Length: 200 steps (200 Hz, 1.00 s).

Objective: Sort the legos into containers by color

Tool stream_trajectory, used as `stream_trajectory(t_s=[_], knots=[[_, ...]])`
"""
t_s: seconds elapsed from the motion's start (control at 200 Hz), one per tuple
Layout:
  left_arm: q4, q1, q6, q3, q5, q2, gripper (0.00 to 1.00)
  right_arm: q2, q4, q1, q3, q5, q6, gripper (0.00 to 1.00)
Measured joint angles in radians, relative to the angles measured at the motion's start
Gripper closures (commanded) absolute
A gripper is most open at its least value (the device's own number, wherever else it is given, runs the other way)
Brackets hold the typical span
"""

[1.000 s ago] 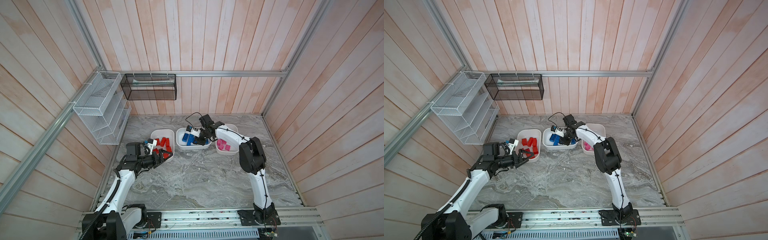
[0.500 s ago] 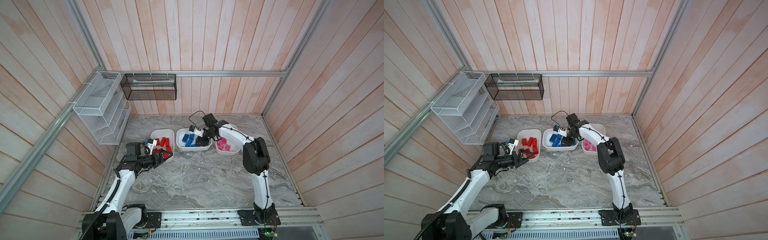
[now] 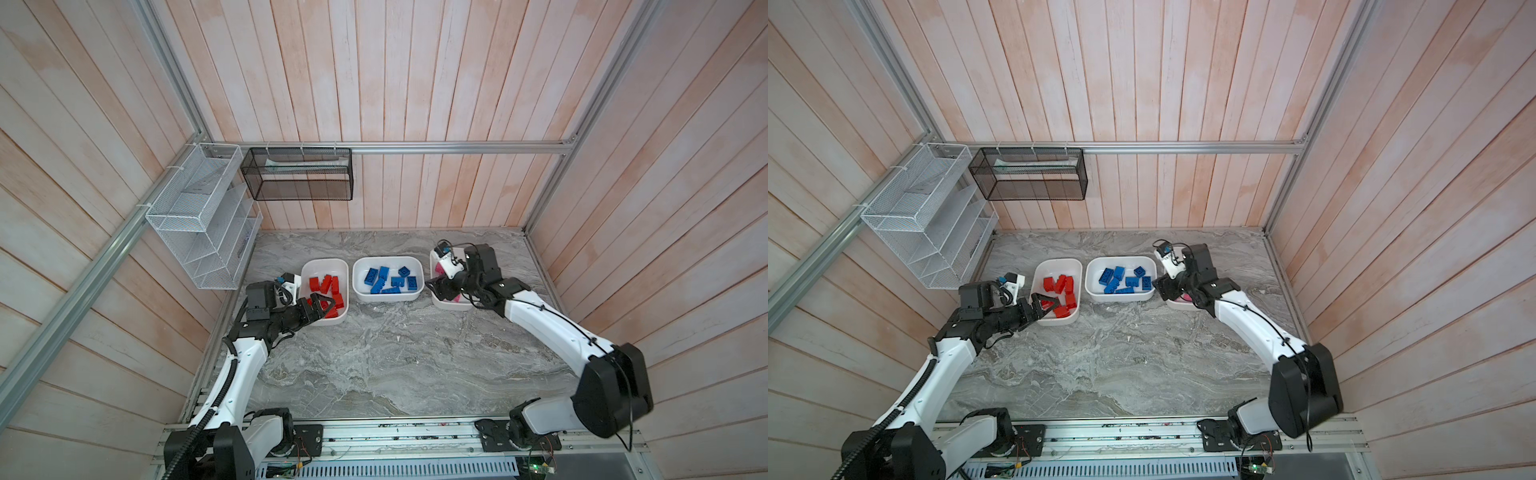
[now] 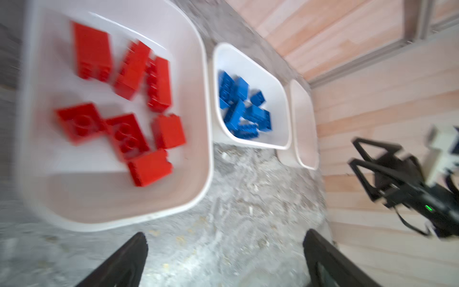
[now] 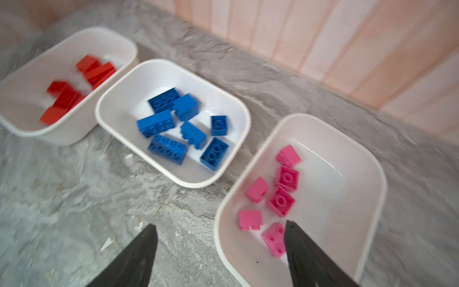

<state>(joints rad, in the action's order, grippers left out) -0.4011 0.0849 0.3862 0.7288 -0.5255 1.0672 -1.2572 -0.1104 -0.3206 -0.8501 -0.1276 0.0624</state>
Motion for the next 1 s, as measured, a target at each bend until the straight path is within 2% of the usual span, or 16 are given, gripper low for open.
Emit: stream_trajectory(t_s=[0.1, 0.215, 0.325, 0.4, 0.525, 0.675, 0.915, 1.0], knots=[[0.068, 0.006, -0.002, -0.009, 0.211, -0.023, 0.0, 0.126, 0.096, 0.111, 0.176, 0.108, -0.119, 0.06], [0.196, 0.009, -0.01, -0.02, 0.405, 0.011, 0.0, 0.207, 0.218, 0.184, 0.325, 0.242, -0.195, 0.02], [0.325, 0.01, -0.037, -0.037, 0.533, 0.102, 0.0, 0.217, 0.369, 0.239, 0.443, 0.349, -0.2, 0.02], [0.424, 0.011, -0.073, -0.087, 0.586, 0.138, 0.0, 0.205, 0.485, 0.264, 0.512, 0.375, -0.191, 0.02], [0.597, 0.012, -0.151, -0.21, 0.597, 0.15, 0.0, 0.121, 0.698, 0.284, 0.594, 0.376, -0.136, 0.02], [0.82, 0.013, -0.237, -0.338, 0.529, 0.201, 0.0, -0.031, 0.922, 0.304, 0.629, 0.335, -0.065, 0.02], [1.055, 0.013, -0.323, -0.368, 0.394, 0.311, 0.0, -0.14, 1.162, 0.33, 0.625, 0.146, -0.031, 0.02], [1.101, 0.02, -0.339, -0.353, 0.354, 0.342, 0.0, -0.204, 1.233, 0.33, 0.627, 0.121, -0.031, 0.02]])
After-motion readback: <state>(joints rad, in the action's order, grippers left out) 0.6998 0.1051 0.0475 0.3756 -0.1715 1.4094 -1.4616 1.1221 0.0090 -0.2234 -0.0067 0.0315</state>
